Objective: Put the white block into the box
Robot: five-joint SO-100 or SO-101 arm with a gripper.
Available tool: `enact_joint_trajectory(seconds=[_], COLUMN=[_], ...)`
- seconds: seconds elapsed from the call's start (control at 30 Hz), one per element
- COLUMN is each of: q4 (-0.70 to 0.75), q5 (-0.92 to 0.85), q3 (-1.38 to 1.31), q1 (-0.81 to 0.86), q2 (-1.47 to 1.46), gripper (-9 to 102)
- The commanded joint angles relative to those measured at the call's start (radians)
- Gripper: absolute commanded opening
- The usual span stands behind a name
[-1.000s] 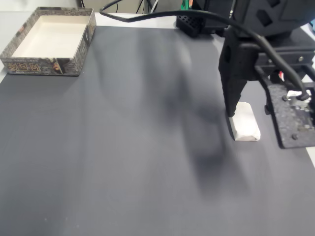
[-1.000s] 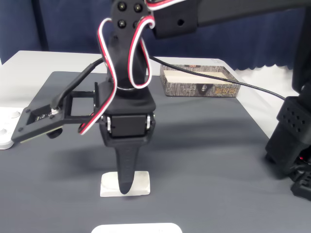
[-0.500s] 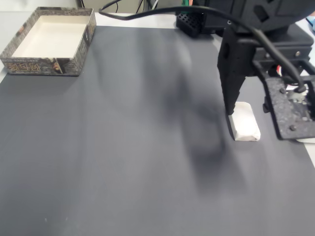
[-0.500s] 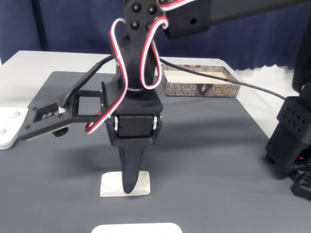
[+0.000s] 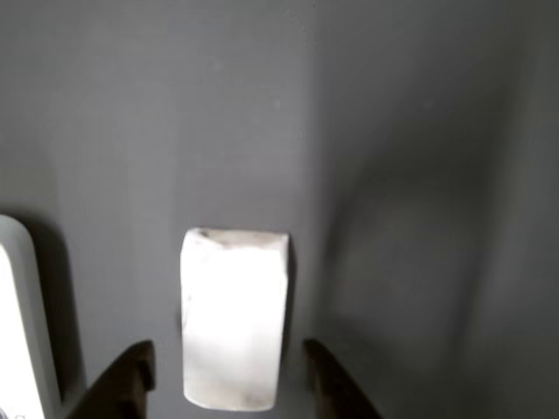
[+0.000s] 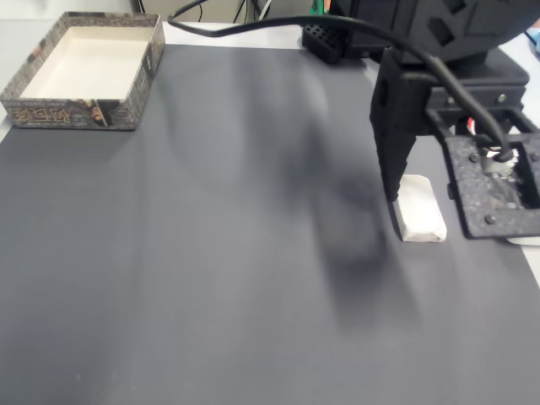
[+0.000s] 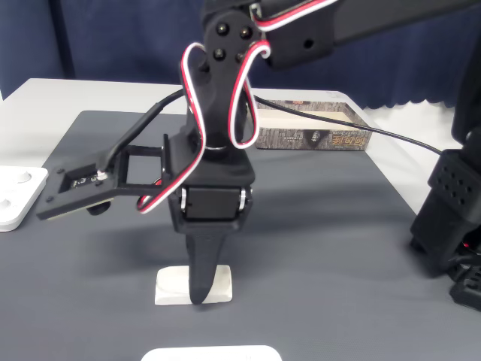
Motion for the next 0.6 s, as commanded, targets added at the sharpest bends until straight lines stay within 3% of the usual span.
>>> enact_joint_trajectory(seconds=[0.0, 0.57], q4=[-0.017, -0.029], q5=[-0.005, 0.009], q3=[-0.002, -0.018], q1=[0.006, -0.014], q2=[0.077, 0.012], gripper=[23, 27])
